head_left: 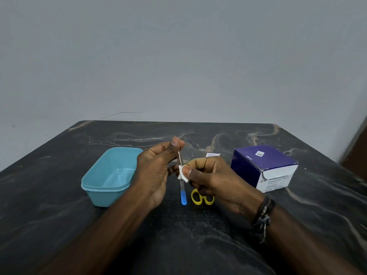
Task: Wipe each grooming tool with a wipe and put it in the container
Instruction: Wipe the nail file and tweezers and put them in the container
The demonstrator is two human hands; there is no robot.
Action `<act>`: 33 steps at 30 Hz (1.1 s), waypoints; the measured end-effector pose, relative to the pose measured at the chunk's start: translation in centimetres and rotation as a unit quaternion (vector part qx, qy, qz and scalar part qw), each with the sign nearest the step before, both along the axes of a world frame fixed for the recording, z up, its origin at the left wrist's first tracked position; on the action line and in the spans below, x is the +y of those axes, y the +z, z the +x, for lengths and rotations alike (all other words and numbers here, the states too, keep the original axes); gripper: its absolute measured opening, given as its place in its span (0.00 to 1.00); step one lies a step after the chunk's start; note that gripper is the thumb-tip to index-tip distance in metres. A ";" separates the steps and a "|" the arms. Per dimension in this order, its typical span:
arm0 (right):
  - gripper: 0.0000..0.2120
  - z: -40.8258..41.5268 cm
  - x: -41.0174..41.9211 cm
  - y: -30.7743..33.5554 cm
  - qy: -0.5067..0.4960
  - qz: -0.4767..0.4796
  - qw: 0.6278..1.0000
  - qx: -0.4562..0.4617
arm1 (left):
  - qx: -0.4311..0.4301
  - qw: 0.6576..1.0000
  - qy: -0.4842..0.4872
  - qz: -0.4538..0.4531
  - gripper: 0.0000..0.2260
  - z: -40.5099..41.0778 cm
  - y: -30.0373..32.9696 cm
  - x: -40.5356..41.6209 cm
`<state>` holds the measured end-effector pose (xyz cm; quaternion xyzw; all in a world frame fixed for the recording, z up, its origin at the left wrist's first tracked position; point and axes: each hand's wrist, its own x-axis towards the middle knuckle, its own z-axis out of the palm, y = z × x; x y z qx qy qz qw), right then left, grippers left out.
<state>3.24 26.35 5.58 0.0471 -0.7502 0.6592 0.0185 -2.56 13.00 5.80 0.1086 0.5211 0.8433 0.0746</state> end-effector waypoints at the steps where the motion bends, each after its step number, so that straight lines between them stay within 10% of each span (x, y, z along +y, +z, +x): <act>1: 0.11 0.0 0.0 0.0 0.001 0.003 1.000 -0.002 | -0.003 1.000 0.002 0.001 0.10 -0.1 0.0 0.0; 33: 0.09 -0.1 0.3 -0.1 -0.016 0.033 0.999 -0.007 | 0.012 1.000 -0.001 -0.004 0.08 -0.4 0.4 -0.4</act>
